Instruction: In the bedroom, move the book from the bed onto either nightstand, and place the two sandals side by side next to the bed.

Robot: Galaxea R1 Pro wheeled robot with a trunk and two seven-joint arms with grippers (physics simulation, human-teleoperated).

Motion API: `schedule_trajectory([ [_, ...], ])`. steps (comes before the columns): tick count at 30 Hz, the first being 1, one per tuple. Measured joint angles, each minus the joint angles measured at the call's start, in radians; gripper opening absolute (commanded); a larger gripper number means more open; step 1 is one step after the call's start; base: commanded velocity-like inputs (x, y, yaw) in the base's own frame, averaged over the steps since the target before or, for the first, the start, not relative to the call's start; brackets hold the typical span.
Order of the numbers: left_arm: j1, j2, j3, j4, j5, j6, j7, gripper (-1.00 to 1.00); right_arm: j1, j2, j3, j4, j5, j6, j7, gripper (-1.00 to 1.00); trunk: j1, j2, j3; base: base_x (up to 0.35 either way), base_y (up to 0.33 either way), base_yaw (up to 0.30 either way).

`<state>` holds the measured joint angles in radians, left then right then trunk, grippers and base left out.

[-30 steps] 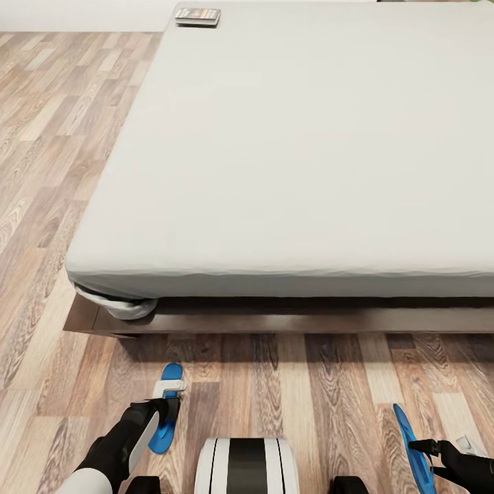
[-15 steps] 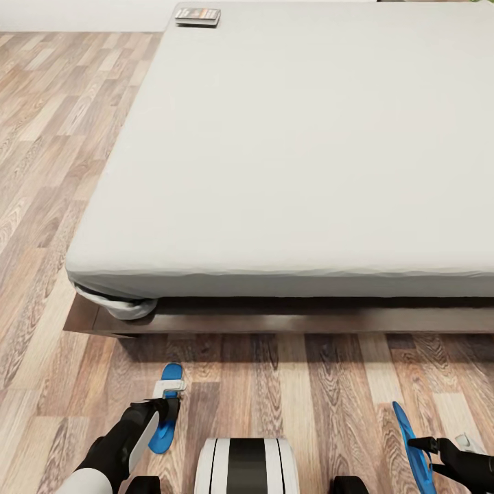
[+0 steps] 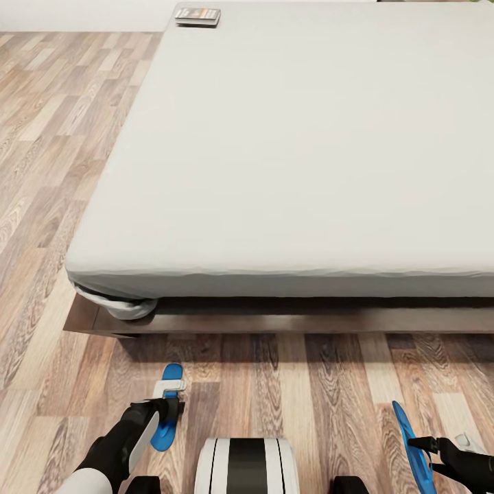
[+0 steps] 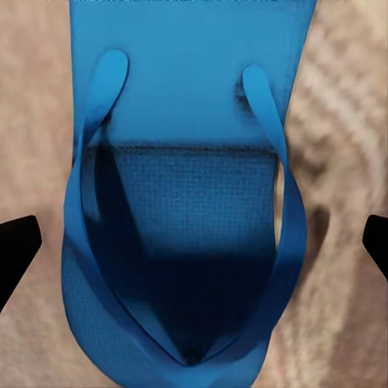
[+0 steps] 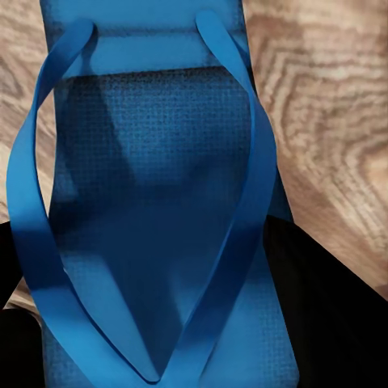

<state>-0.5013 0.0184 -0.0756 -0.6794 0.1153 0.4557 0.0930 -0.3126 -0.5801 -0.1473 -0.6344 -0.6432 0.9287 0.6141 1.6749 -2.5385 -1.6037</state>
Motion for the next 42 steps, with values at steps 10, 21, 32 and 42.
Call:
schedule_trajectory([
  [10,0.0,-0.001,0.0,0.0,0.0,0.001,0.001,1.0,0.0,0.0,0.0,0.0,0.0,0.0,0.0,-1.0,0.0,0.0,0.0,0.0,0.0,0.0],
  [21,0.0,-0.002,0.0,0.0,0.0,0.003,0.001,1.0,0.0,0.0,0.0,0.0,-0.001,0.0,0.001,-1.0,-0.002,0.001,0.019,0.0,0.0,0.0],
  [32,0.0,-0.002,0.0,0.0,0.0,0.003,0.001,1.0,0.0,0.0,0.0,0.0,-0.001,0.0,0.001,-1.0,-0.007,0.004,0.062,0.0,0.0,0.0],
  [42,0.0,-0.002,0.0,0.0,0.0,0.003,0.001,1.0,0.0,0.0,0.0,0.001,0.0,0.0,0.0,-1.0,-0.012,0.006,0.1,0.0,0.0,0.0],
])
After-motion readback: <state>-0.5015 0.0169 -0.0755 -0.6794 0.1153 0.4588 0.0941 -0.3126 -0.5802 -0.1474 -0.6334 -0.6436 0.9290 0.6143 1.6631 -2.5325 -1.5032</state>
